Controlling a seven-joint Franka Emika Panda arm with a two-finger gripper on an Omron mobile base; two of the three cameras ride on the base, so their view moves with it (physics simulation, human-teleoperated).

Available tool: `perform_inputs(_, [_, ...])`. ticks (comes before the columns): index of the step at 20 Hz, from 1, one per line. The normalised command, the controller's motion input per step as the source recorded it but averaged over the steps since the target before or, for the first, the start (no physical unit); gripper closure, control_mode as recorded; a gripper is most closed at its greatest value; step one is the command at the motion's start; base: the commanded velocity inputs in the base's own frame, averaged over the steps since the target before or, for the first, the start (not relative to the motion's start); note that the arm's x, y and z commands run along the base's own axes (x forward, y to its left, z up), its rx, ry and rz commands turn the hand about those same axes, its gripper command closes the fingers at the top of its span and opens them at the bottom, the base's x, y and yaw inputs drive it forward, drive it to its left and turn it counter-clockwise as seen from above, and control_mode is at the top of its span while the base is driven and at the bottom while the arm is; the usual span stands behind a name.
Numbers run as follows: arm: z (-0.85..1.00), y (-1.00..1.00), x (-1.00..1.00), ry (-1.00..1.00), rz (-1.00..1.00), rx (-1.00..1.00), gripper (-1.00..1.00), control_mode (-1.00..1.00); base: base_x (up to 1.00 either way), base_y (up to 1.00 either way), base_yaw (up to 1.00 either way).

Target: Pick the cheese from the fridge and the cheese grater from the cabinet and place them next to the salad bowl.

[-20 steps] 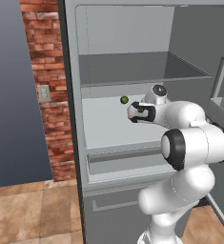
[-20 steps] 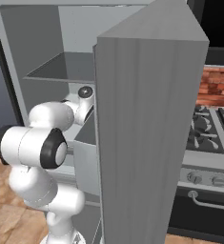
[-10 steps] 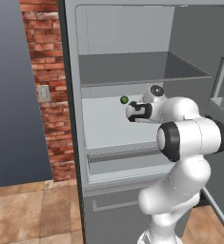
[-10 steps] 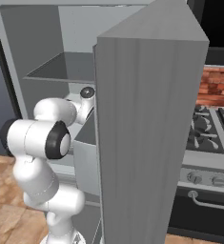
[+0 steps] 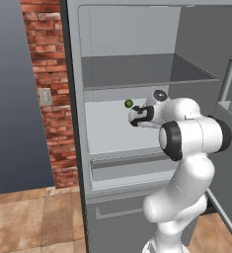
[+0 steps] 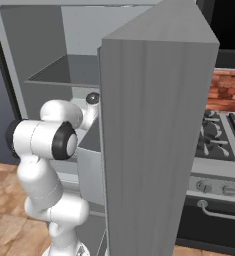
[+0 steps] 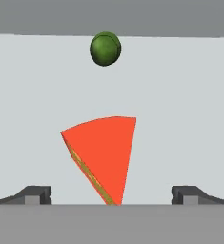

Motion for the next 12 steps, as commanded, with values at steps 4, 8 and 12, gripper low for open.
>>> perform_inputs(4, [-0.16, 0.00, 0.15, 0.00, 0.00, 0.00, -1.00, -1.00, 0.00, 0.00, 0.00])
perform_inputs(8, [-0.13, 0.00, 0.09, 0.00, 0.00, 0.00, -1.00, -1.00, 0.00, 0.00, 0.00])
perform_inputs(12, [-0.15, 0.00, 0.11, 0.00, 0.00, 0.00, -1.00, -1.00, 0.00, 0.00, 0.00])
